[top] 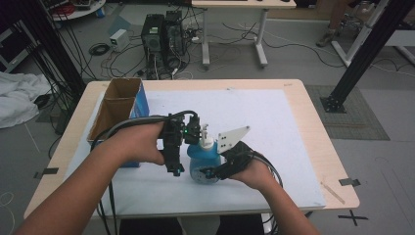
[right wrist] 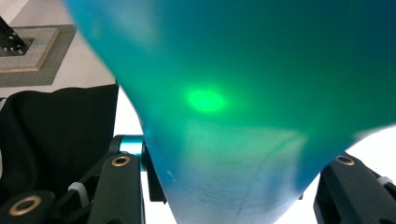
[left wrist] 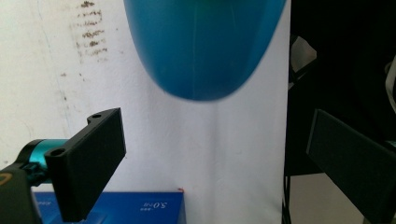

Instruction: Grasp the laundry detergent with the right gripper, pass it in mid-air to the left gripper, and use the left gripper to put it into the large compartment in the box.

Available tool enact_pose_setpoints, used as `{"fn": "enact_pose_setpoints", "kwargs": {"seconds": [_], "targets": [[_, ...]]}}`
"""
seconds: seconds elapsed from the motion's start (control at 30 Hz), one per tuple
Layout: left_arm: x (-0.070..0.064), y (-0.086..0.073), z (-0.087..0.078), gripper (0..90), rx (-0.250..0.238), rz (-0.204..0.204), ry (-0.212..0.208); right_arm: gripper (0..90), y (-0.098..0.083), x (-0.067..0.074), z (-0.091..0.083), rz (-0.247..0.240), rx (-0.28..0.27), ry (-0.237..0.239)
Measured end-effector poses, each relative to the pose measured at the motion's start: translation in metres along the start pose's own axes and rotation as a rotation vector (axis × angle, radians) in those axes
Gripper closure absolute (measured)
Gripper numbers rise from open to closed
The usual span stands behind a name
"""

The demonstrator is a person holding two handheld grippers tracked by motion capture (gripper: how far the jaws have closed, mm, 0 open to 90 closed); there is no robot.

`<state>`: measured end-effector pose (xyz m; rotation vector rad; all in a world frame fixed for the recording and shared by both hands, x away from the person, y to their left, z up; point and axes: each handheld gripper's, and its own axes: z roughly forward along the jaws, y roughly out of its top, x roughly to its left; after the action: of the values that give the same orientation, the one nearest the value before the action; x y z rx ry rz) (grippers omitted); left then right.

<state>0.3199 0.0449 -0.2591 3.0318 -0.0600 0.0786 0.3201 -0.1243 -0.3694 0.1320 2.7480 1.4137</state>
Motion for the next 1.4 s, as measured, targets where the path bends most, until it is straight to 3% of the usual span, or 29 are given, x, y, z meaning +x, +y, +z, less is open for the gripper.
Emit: {"fn": "enact_pose_setpoints", "kwargs": {"seconds": [0.3,0.53,0.87,1.4], "targets": [[-0.001,0.015,0.002,4.6,-0.015,0.024,-0.004,47.1,0.004,0.002,0.006,-0.013,-0.002,0.011],[0.001,0.02,0.003,4.6,-0.03,0.015,0.003,47.1,0.008,0.003,0.005,-0.016,-0.012,0.008],[0.0,0.029,0.007,4.7,-0.026,0.034,0.01,47.1,0.01,0.004,0.009,-0.017,-0.003,0.003],[0.0,0.032,0.009,16.7,-0.001,0.039,0.007,47.1,0.011,0.003,0.01,-0.015,-0.011,0.001]]}}
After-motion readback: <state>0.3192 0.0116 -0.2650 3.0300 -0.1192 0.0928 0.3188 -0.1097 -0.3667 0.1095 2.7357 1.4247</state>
